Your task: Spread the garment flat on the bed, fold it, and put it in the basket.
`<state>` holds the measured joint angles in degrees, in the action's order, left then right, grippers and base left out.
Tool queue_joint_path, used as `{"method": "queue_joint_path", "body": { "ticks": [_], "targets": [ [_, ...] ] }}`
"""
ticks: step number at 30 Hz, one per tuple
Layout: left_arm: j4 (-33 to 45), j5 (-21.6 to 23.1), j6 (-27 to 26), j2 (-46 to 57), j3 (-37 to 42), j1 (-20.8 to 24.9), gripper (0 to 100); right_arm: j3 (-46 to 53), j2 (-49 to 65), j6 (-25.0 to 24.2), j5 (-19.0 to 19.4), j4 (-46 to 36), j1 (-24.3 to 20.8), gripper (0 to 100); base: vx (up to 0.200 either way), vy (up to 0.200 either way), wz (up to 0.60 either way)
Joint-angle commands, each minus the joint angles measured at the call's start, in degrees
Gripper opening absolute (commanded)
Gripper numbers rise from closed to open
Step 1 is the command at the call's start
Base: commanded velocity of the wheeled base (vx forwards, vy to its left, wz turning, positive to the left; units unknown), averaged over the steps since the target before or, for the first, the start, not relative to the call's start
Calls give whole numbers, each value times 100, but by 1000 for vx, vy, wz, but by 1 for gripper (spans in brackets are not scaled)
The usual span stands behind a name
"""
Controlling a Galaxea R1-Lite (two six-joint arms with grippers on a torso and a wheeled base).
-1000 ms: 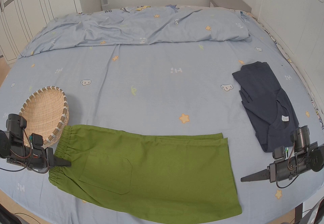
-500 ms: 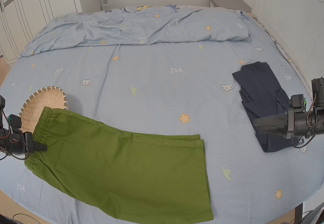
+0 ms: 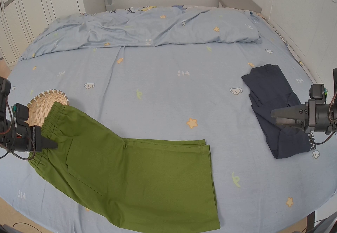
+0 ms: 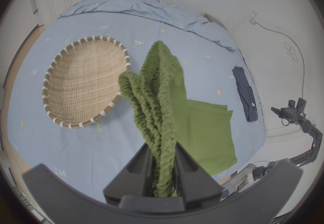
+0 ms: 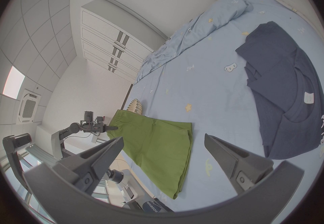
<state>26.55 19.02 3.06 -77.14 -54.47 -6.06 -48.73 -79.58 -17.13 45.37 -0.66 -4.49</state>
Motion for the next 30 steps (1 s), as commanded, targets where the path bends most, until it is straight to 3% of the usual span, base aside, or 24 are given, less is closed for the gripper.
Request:
{"method": "queue_joint_path", "body": {
  "ticks": [1, 4, 11, 18, 19, 21, 30],
  "targets": [
    [34, -829, 801, 15, -521, 1784, 0, -58, 39, 210, -635, -92, -175, 100, 0, 0, 0],
    [34, -1172, 1232, -55, -688, 2531, 0, -23, 39, 236, -995, -92, -360, 100, 0, 0, 0],
    [-1, -1691, 1628, -328, -943, 3629, 0, -5, -5, 236, -1057, -101, -492, 100, 0, 0, 0],
    [-300, -1981, 1680, -811, -1084, 4350, 0, 12, -22, 236, -1057, -92, -518, 100, 0, 0, 0],
    [-414, -2051, 1944, -1013, -1171, 4763, 0, 12, -31, 236, -1057, -92, -518, 100, 0, 0, 0],
    [-458, -2069, 2155, -1198, -1259, 5053, 0, 12, -93, 236, -1066, -92, -501, 100, 0, 0, 0],
    [-862, -2491, 2832, -1963, -1268, 5677, 0, 21, -348, 245, -1066, -57, -492, 100, 0, 0, 0]
  ]
}}
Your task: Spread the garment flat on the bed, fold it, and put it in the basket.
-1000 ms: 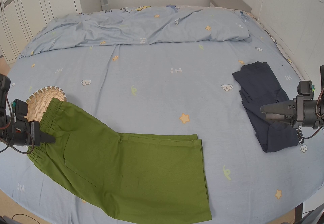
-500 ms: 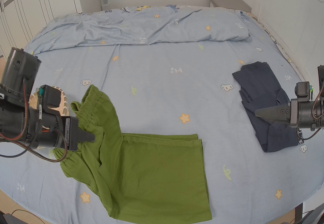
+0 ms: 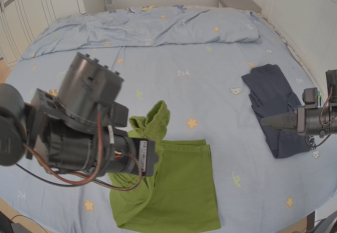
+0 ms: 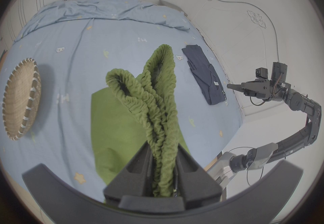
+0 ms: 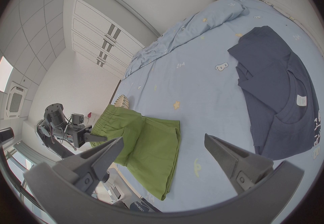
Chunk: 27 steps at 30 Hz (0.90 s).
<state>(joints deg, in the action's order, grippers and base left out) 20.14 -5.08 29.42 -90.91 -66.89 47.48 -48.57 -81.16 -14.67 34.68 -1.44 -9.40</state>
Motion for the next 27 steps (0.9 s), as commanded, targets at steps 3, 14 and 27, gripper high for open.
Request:
{"method": "queue_joint_path", "body": {
  "ticks": [3, 14, 27],
  "targets": [
    [-362, -89, 354, -709, -17, 472, 0, 5, -295, -1, 3, 38, 26, 100, 0, 0, 0],
    [-572, -98, 609, -1140, -43, 710, 100, 5, -286, -1, 3, 38, 26, 100, 0, 0, 0],
    [-1065, -1, 1312, -1281, -96, 490, 100, 93, -295, 8, 3, 38, -194, 100, 0, 0, 0]
  ]
}}
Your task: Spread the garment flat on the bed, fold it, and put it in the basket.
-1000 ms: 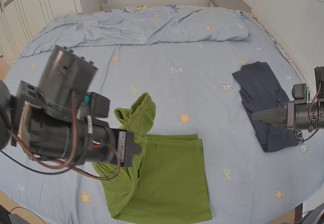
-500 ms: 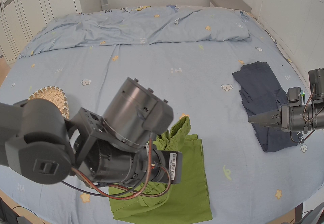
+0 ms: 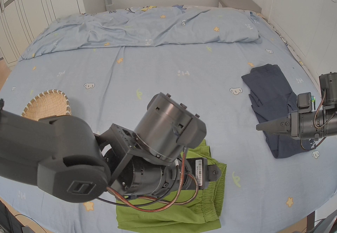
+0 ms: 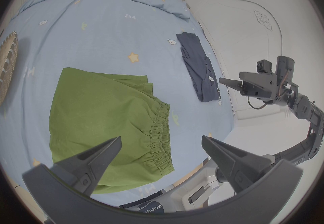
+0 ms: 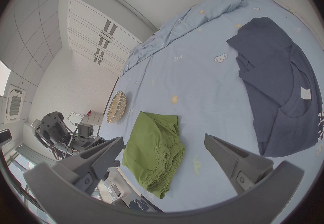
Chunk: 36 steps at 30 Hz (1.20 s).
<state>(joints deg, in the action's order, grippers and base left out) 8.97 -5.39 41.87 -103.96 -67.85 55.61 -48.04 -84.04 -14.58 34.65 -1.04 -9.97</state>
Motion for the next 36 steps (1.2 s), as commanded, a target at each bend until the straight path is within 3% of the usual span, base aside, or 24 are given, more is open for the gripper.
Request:
{"method": "queue_joint_path", "body": {
  "ticks": [1, 2, 3, 5, 7, 8, 10, 13, 14, 15, 16, 17, 19, 25, 36],
  "targets": [
    [61, 91, 75, 95, 53, -587, 100, 49, 2, -10, 7, -2, -189, 100, 0, 0, 0],
    [61, 91, 75, 95, 53, -587, 100, 49, 2, -10, 7, -2, -189, 100, 0, 0, 0],
    [87, 389, 75, 289, 229, -1079, 100, 58, 28, -10, 16, -11, -260, 100, 0, 0, 0],
    [87, 389, 75, 289, 229, -1079, 100, 58, 28, -10, 16, -11, -260, 100, 0, 0, 0],
    [87, 1743, 31, 834, 861, -2353, 100, 67, 81, -10, 16, -28, -339, 100, 0, 0, 0],
    [87, 1743, 31, 834, 861, -2353, 100, 67, 81, -10, 16, -28, -339, 100, 0, 0, 0],
    [-53, 2894, -127, 1071, 1538, -3215, 100, 58, 169, -19, 16, -37, -339, 100, 0, 0, 0],
    [-291, 3668, -962, 1036, 2030, -4102, 100, 76, 318, -19, 16, -55, -348, 100, 0, 0, 0],
    [-300, 3720, -1067, 1027, 2074, -4190, 100, 76, 336, -19, 16, -55, -356, 100, 0, 0, 0],
    [-326, 3967, -1691, 878, 2224, -4621, 100, 93, 389, -19, 16, -55, -383, 100, 0, 0, 0],
    [-326, 3967, -1691, 878, 2224, -4621, 100, 93, 389, -19, 16, -55, -383, 100, 0, 0, 0],
    [-282, 4230, -2315, 482, 2250, -4955, 100, 137, 424, -27, 16, -55, -418, 100, 0, 0, 0],
    [-291, 4432, -2597, 183, 2285, -5008, 100, 155, 424, -27, 16, -55, -427, 100, 0, 0, 0],
    [-326, 4555, -2614, -247, 2233, -4805, 100, 181, 433, -27, 7, -55, -523, 100, 0, 0, 0],
    [-730, 4591, -2570, -845, 2276, -3997, 100, 269, 441, -19, -10, -2, -462, 100, 0, 0, 0]
  ]
}}
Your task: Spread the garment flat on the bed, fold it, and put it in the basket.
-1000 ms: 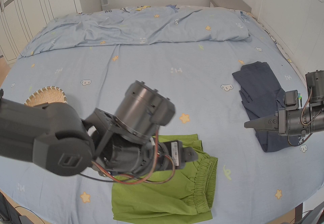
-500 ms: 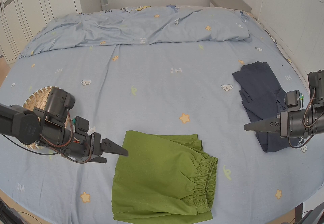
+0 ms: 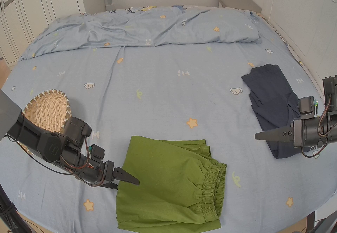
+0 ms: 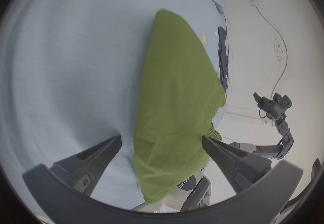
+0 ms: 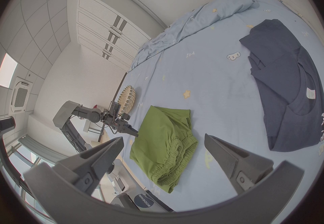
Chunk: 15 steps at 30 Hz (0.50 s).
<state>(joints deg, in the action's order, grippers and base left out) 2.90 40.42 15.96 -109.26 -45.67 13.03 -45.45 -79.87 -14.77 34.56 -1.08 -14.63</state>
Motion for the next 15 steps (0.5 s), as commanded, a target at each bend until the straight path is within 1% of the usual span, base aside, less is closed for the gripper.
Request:
{"method": "queue_joint_path", "body": {
  "ticks": [1, 2, 3, 4, 8, 9, 10, 15],
  "targets": [
    [-211, 9, 30, -403, 67, 402, 100, 9, 24, 1, -2, 3, 4, 100, 0, 0, 0],
    [-290, 9, 48, -491, 84, 525, 100, 9, 24, 1, -2, 3, 13, 100, 0, 0, 0],
    [-308, 9, 65, -508, 84, 551, 100, 9, 24, 1, -2, 3, 13, 100, 0, 0, 0],
    [-404, 9, 232, -517, 84, 727, 100, 9, 24, 1, -2, 3, 21, 100, 0, 0, 0],
    [-774, 9, 918, -517, 75, 1026, 100, 1, 24, 1, -2, 3, 30, 100, 0, 0, 0],
    [-853, 9, 971, -535, 84, 1061, 100, 1, 24, 1, -2, 3, 30, 100, 0, 0, 0],
    [-1116, 1, 1155, -535, 146, 1123, 100, 9, 24, 1, -2, 12, 30, 100, 0, 0, 0],
    [-1723, 9, 1533, -499, 409, 1131, 100, 1, 24, 1, -2, 12, 30, 100, 0, 0, 0]
  ]
}}
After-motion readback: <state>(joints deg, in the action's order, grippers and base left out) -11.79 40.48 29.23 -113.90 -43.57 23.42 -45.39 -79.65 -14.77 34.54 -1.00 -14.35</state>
